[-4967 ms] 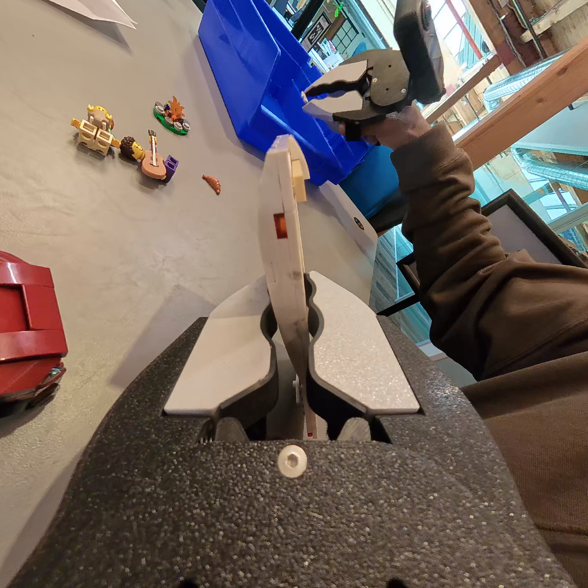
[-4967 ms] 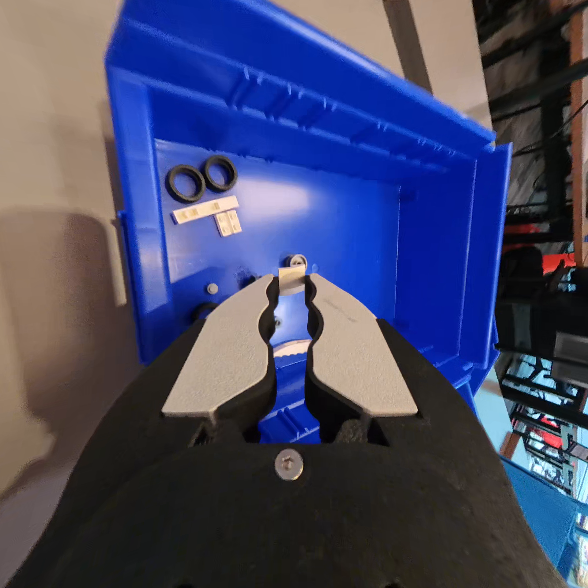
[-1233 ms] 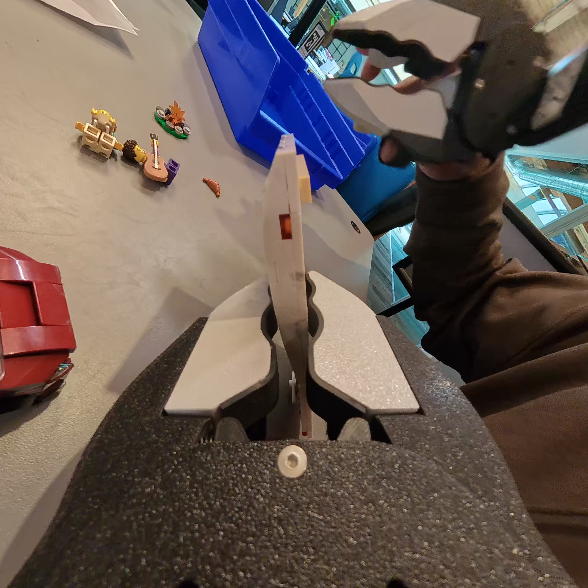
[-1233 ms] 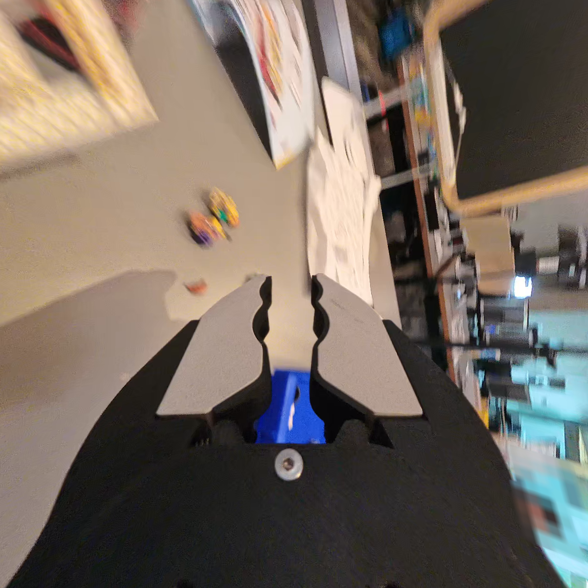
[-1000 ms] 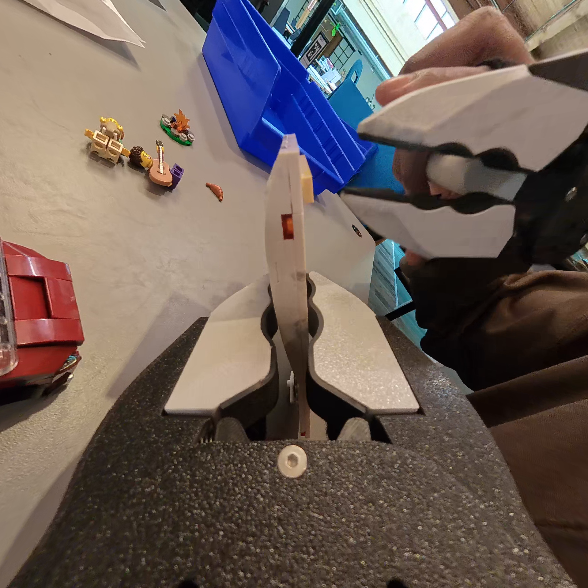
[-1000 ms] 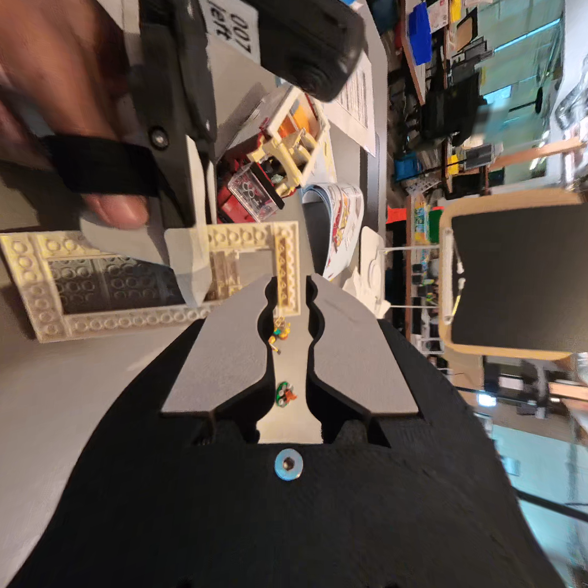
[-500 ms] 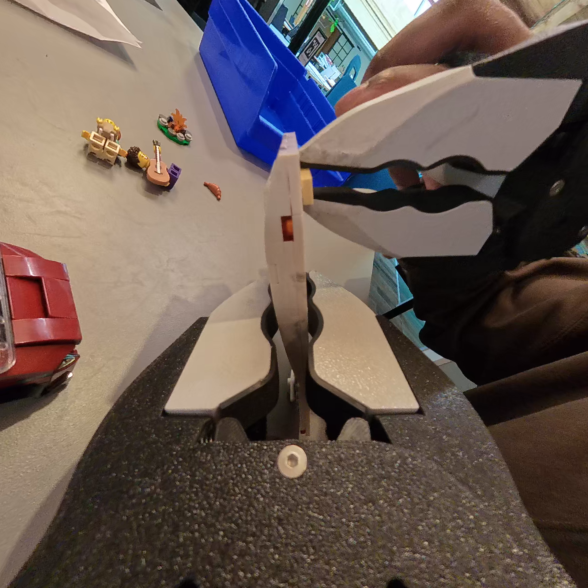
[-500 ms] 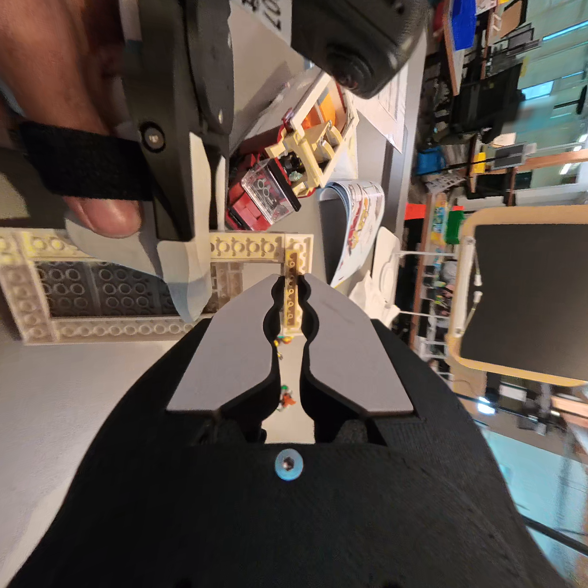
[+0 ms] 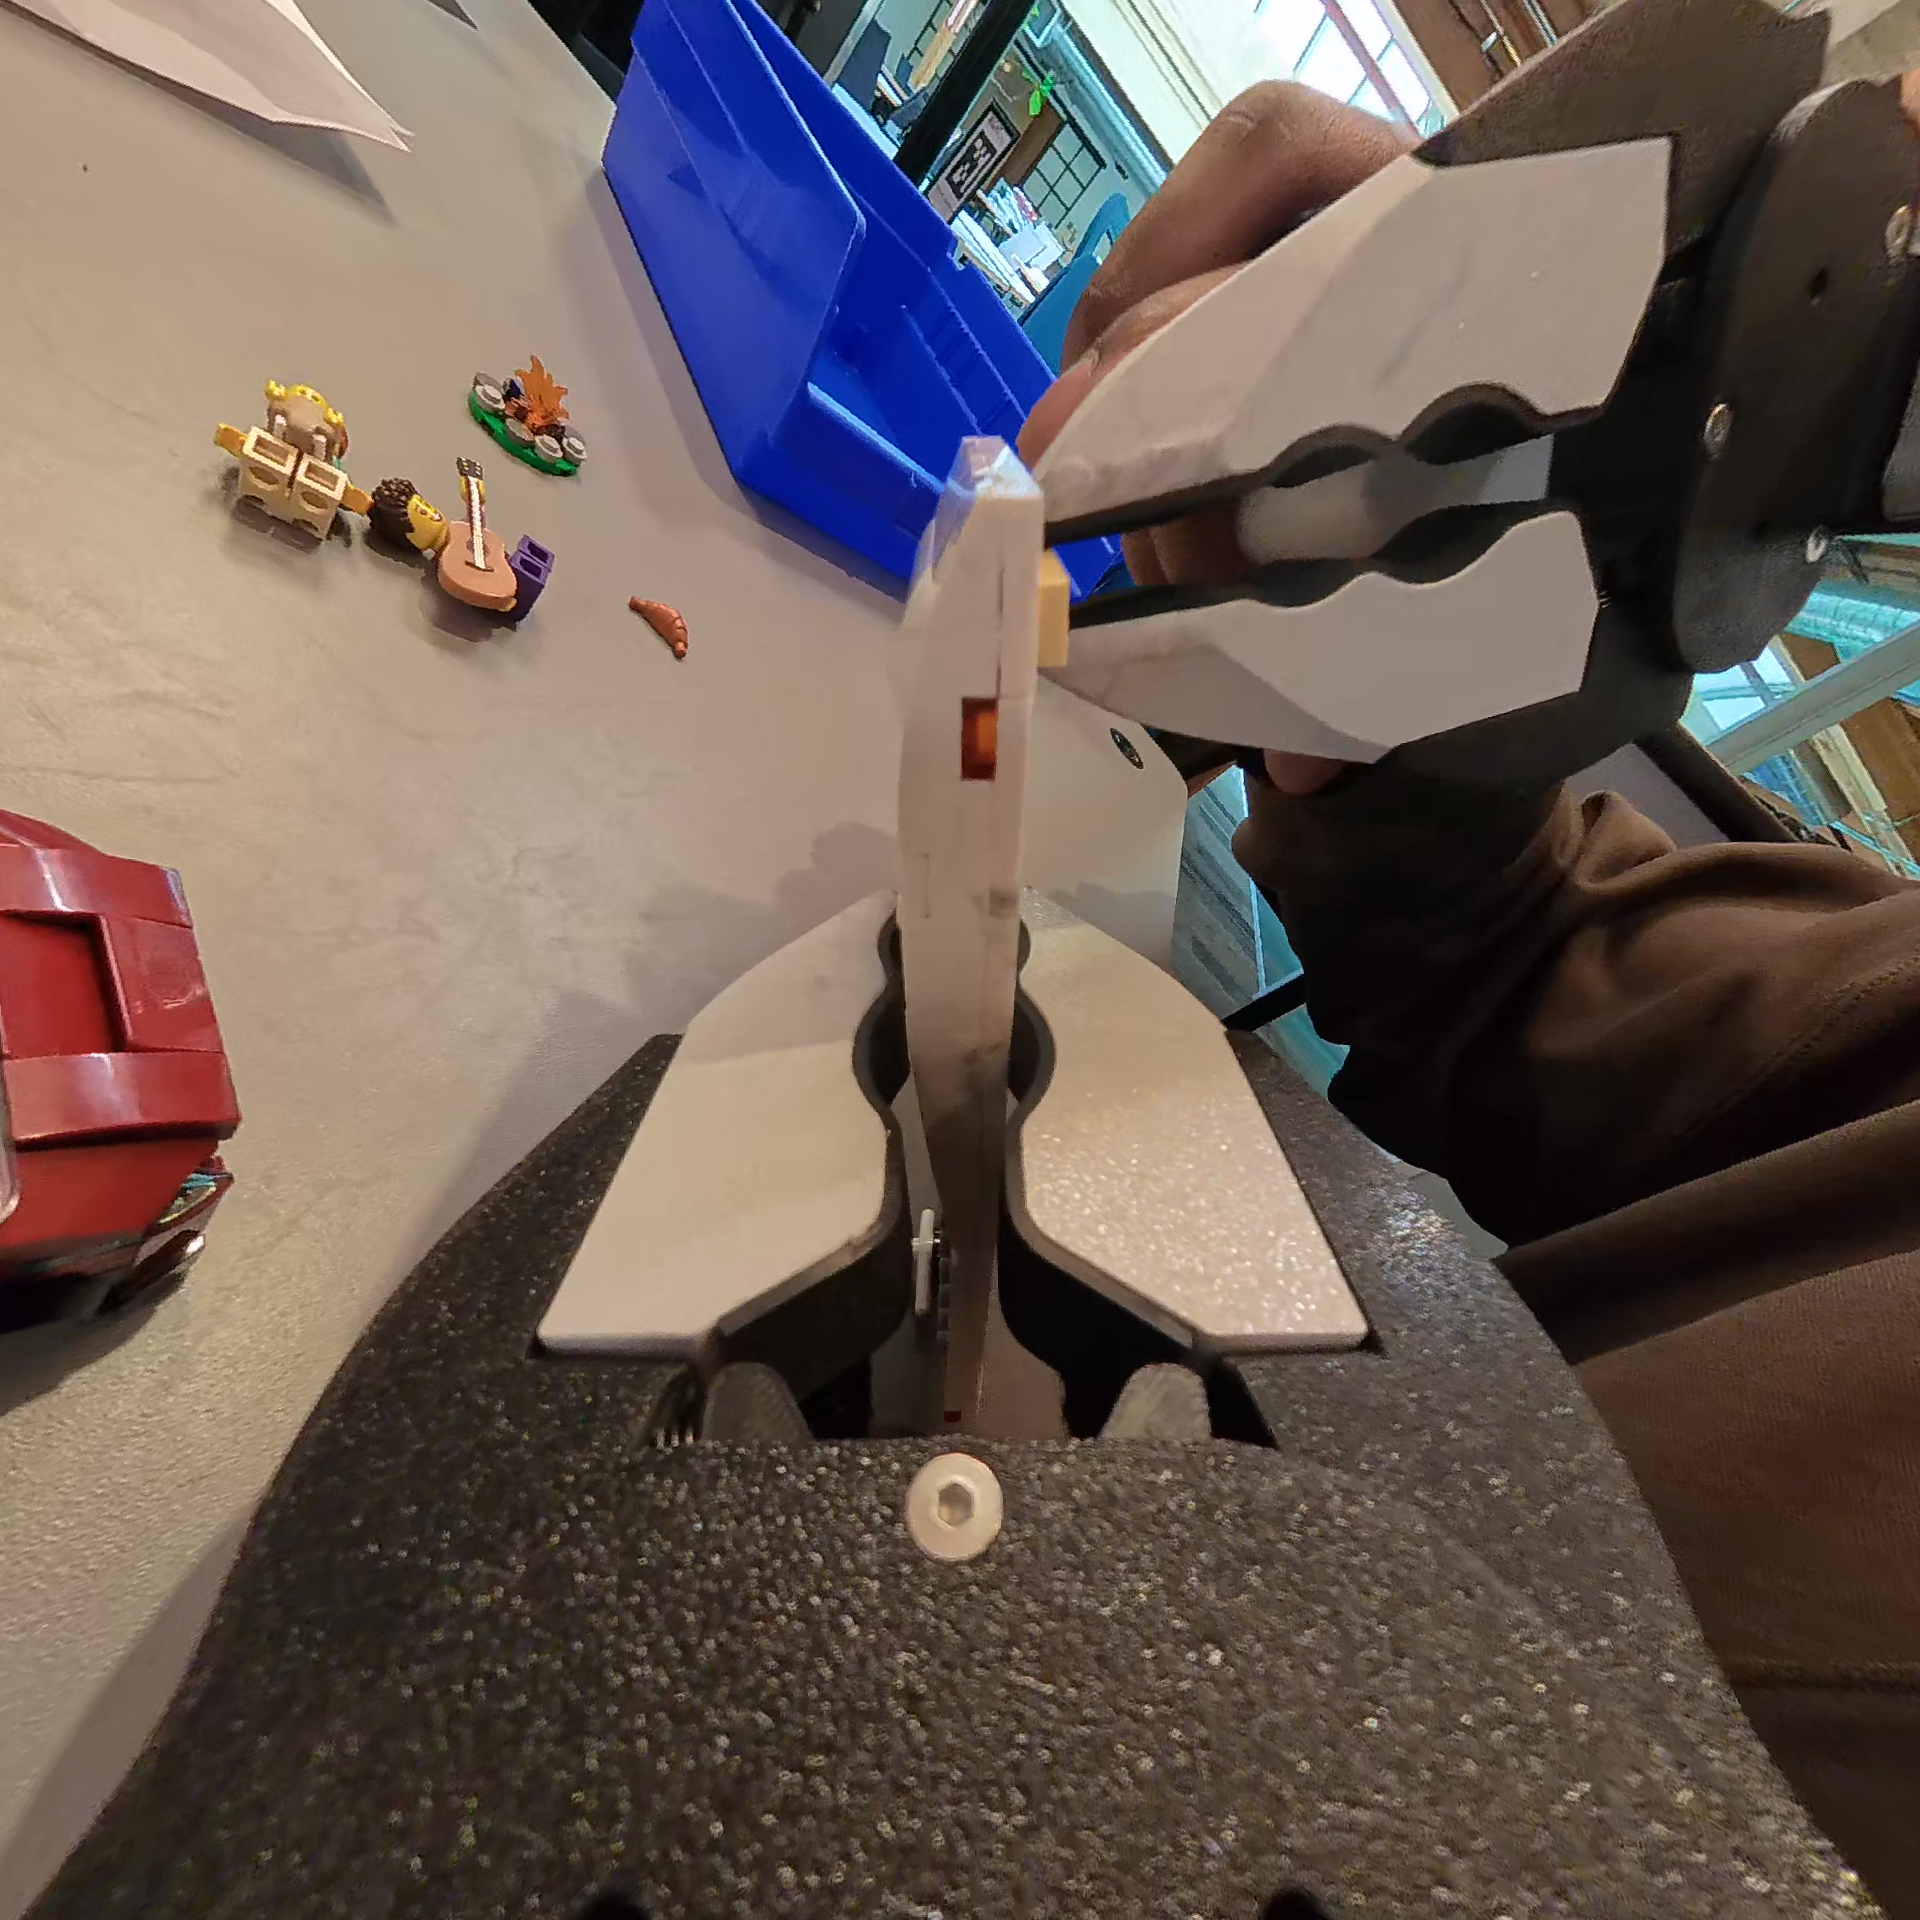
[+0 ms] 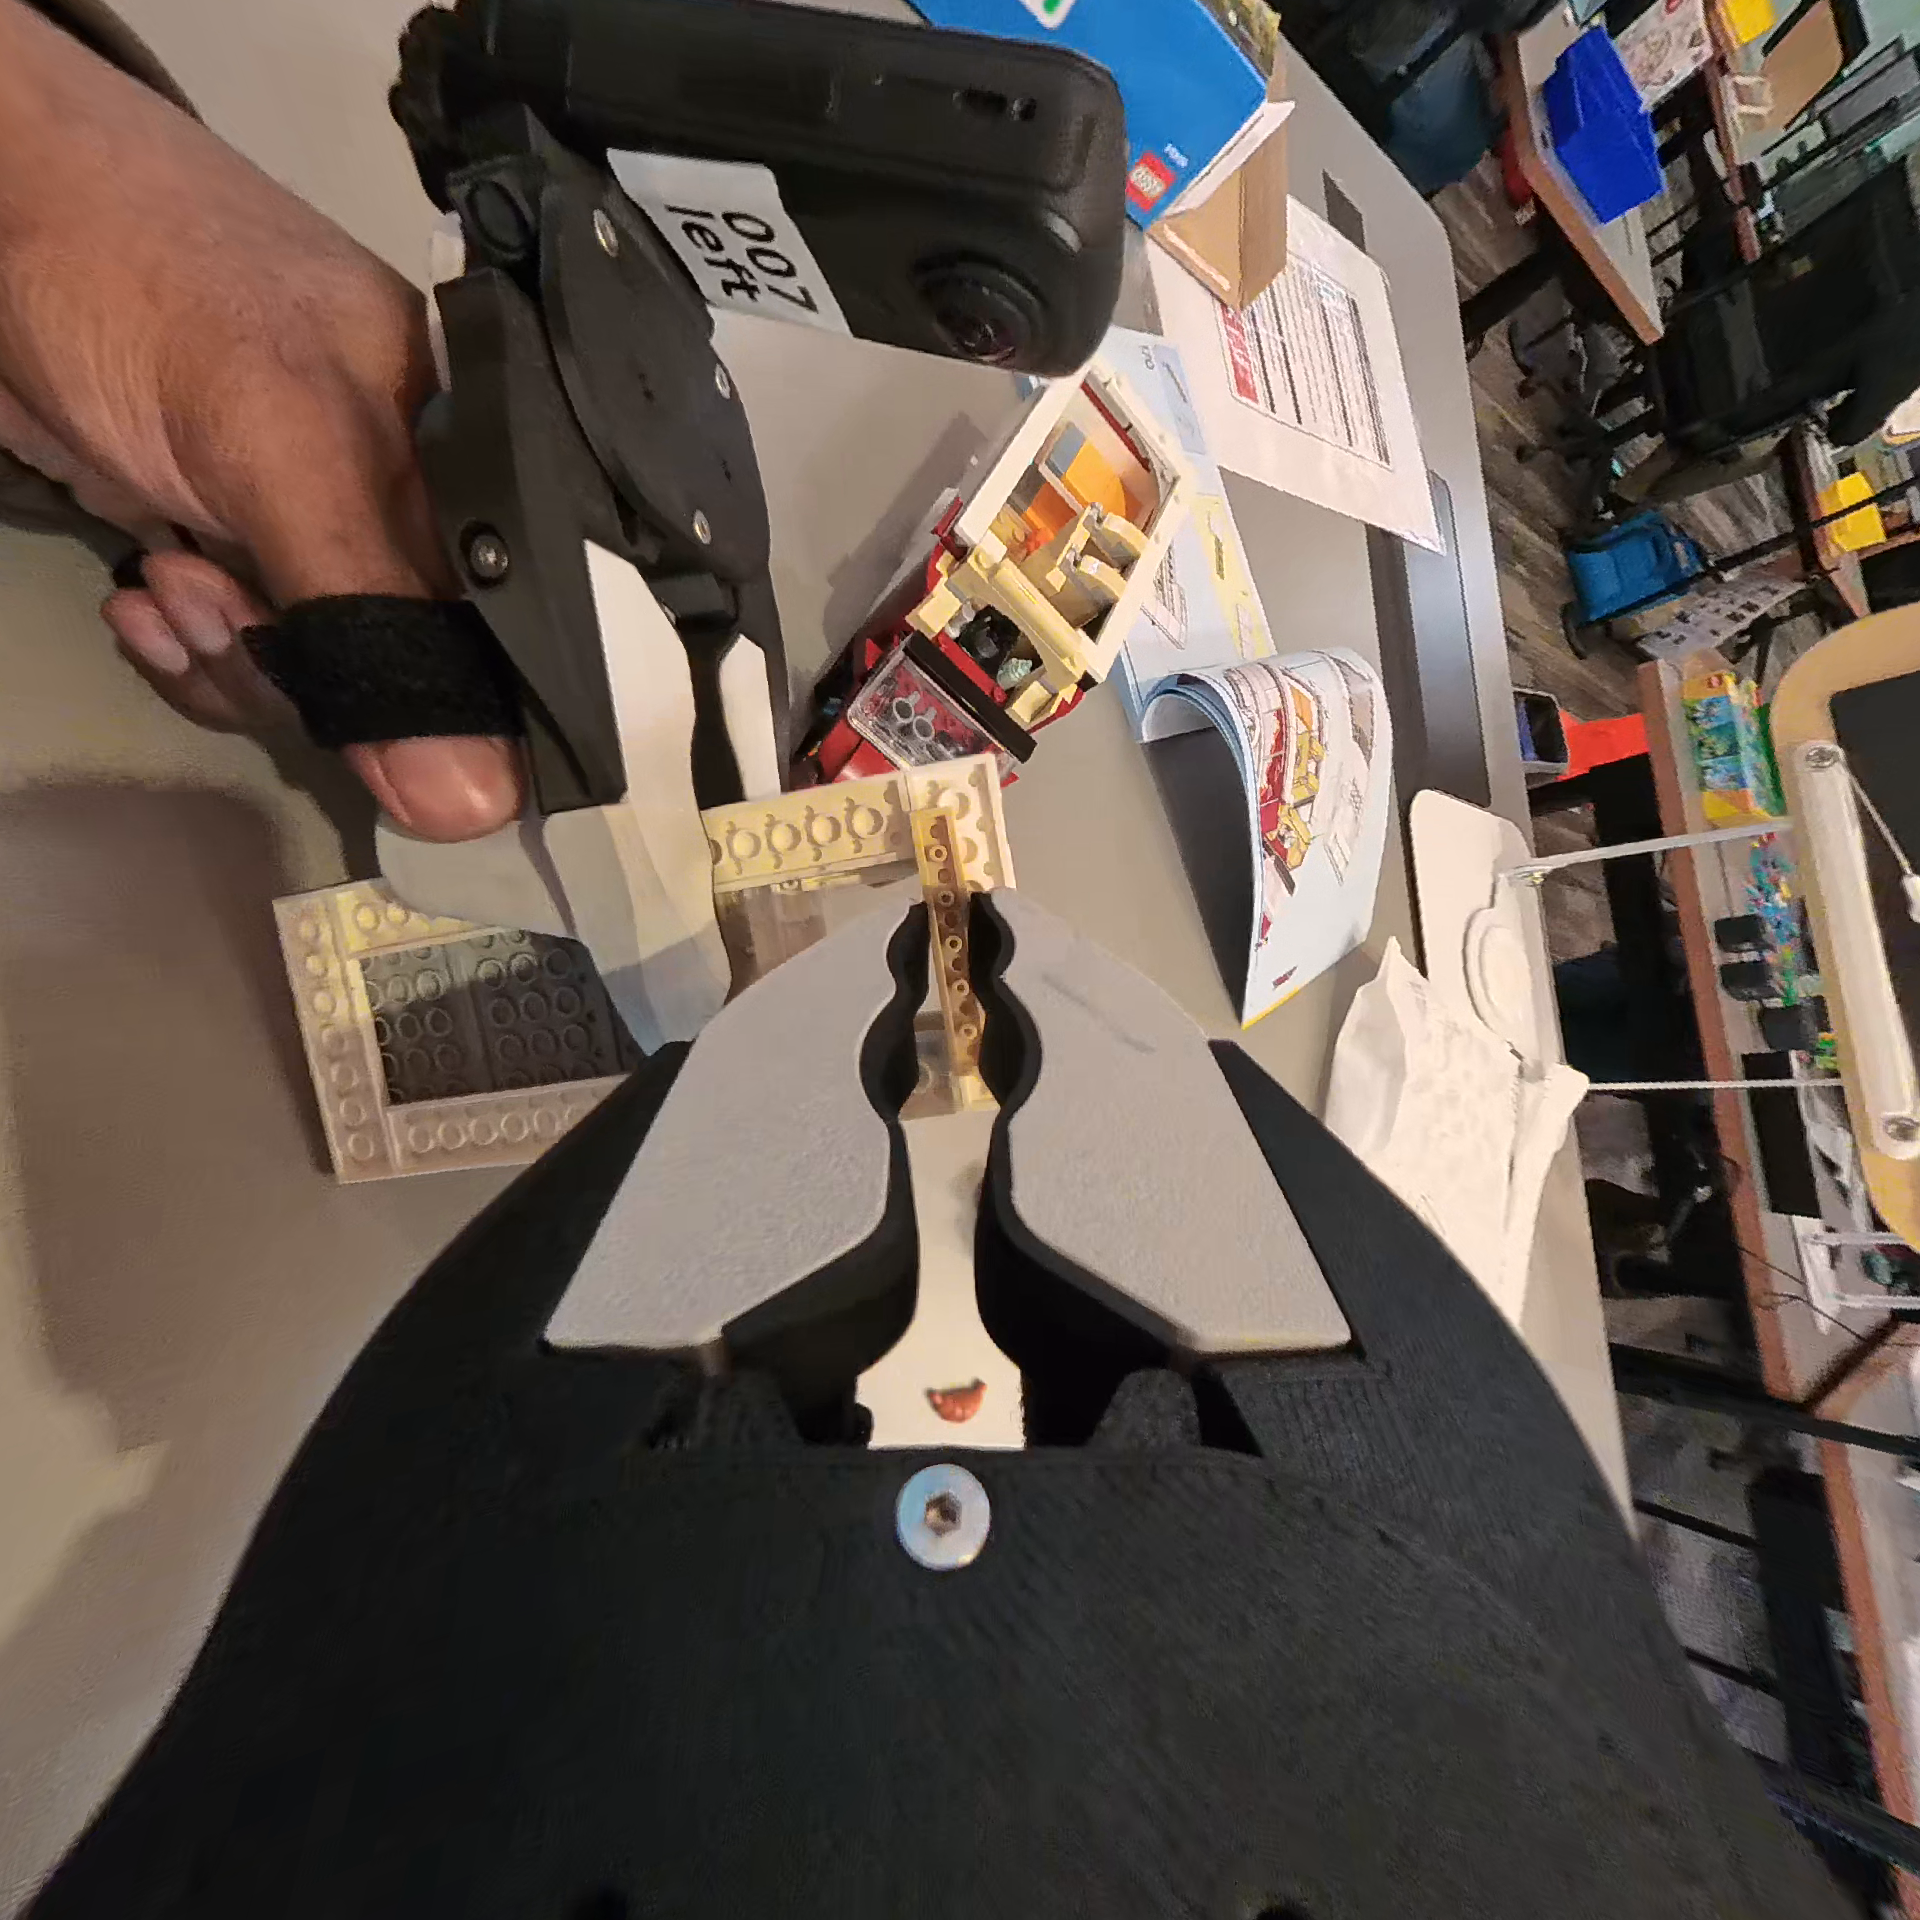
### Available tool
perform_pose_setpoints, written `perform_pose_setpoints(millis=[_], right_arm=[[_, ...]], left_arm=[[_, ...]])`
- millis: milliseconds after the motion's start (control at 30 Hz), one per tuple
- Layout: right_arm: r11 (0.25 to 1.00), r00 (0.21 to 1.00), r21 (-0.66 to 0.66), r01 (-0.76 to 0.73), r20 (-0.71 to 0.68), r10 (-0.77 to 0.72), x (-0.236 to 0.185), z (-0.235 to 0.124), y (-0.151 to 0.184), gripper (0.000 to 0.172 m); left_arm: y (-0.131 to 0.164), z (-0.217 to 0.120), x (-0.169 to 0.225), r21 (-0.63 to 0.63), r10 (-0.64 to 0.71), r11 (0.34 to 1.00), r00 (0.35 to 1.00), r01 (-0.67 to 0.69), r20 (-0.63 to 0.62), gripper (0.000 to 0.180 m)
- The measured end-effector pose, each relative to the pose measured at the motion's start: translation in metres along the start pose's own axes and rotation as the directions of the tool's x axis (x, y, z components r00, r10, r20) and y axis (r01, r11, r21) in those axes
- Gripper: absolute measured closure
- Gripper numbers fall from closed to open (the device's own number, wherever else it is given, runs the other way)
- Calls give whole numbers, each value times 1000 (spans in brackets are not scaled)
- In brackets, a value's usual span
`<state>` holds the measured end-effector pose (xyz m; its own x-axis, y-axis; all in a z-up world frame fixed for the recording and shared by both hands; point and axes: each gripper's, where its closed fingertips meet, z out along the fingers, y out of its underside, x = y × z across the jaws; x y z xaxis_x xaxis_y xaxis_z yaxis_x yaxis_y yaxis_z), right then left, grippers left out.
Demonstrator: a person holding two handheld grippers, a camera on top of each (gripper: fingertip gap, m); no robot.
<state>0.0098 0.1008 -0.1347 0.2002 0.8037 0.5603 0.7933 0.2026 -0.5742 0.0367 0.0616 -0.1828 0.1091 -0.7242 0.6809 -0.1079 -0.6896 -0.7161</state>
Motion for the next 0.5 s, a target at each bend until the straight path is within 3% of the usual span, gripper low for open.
perform_pose_setpoints(millis=[167, 333, 500], right_arm=[[996, 997, 56, -72, -37, 74, 2, 1, -3, 164], [998, 971, 2, -61, -232, 60, 7, 7, 0, 163], [977, 931, 38, -209, -298, 211, 11, -2, 11, 162]], left_arm=[[-4, -2, -1, 23, -11, 1000, 1000, 11, 3, 167], [-6, -3, -7, 42, -32, 999, 999, 31, 36, 167], [-15, -11, -11, 113, -44, 993, 997, 38, 56, 167]])
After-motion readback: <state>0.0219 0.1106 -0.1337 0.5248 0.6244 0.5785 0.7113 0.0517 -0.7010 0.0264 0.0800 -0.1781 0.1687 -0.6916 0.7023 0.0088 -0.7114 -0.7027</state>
